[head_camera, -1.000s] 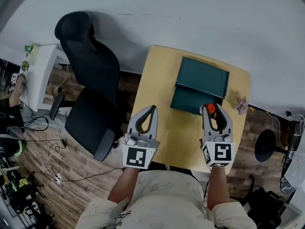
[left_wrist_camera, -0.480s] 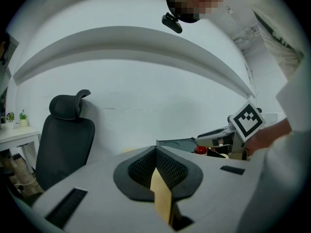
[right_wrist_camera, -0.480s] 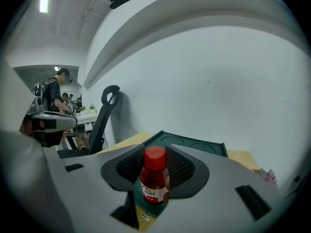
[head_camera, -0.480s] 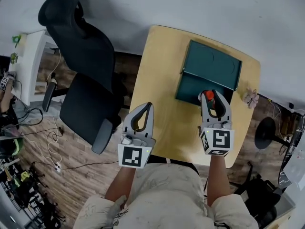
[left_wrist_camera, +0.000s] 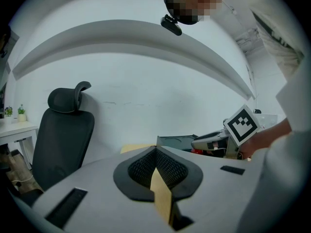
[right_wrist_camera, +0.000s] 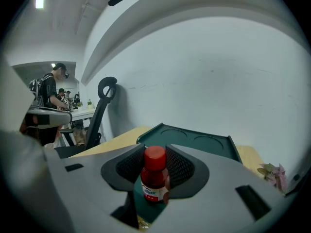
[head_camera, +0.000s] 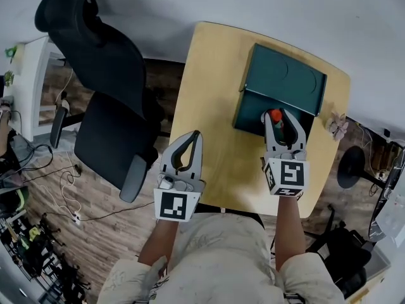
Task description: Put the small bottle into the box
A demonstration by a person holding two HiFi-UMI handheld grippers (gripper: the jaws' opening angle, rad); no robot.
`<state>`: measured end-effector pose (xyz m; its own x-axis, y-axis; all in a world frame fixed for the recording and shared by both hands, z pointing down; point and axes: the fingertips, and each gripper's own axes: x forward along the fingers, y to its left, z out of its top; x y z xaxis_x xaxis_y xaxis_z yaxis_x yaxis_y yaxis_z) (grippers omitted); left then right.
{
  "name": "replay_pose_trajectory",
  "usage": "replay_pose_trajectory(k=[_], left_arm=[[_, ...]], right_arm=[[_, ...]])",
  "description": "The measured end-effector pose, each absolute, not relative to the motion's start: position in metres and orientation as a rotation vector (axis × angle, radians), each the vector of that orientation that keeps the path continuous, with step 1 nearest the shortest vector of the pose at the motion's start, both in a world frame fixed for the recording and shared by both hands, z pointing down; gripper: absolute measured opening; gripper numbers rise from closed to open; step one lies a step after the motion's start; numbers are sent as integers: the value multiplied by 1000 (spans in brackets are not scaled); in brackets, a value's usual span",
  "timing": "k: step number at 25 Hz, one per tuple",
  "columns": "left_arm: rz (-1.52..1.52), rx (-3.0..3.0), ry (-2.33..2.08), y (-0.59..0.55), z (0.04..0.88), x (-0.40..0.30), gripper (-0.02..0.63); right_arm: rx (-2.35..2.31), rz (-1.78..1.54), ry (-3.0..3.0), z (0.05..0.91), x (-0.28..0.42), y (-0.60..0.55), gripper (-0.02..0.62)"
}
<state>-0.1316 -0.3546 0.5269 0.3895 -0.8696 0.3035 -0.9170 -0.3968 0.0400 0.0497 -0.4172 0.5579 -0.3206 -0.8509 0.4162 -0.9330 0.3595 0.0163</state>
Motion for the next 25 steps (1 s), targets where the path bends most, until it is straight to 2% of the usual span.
replay_pose_trajectory(k=[25], left_arm=[[345, 2483, -1552, -350, 525, -109, 6]], right_arm=[[1547, 298, -2232, 573, 59, -396, 147]])
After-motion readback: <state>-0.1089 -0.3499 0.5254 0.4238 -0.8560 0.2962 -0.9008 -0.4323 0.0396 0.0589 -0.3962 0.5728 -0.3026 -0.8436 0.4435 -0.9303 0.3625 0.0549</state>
